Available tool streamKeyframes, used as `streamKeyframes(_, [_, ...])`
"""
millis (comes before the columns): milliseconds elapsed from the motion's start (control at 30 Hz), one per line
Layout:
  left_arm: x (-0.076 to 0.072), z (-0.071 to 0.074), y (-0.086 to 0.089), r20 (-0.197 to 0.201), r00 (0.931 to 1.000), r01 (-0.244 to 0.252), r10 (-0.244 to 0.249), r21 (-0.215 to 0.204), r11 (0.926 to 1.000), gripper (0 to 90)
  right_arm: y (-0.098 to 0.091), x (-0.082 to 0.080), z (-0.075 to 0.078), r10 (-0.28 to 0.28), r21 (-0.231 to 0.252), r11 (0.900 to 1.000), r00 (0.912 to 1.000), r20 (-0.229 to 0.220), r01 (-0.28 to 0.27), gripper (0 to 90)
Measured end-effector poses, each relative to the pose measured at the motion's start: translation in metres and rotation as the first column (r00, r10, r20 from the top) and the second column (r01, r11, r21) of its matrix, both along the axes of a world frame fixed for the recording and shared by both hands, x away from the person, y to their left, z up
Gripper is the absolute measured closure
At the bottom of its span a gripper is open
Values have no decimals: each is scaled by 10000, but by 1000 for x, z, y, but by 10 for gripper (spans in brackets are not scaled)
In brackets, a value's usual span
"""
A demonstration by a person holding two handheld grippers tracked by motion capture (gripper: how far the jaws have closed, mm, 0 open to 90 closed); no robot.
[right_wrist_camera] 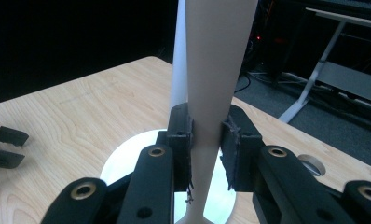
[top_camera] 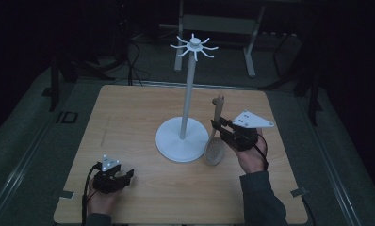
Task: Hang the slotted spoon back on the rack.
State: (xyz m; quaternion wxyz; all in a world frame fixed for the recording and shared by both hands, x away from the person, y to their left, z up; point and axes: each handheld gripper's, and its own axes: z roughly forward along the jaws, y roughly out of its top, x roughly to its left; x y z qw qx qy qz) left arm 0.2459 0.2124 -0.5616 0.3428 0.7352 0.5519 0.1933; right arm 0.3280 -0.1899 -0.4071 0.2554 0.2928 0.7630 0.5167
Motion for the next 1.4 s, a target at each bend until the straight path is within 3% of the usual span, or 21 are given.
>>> streamKeyframes(1400, [0,0,0,-1,10000,-13,13,0,10000,421,6,7,27,-313,386,9988,9991,288,301,747])
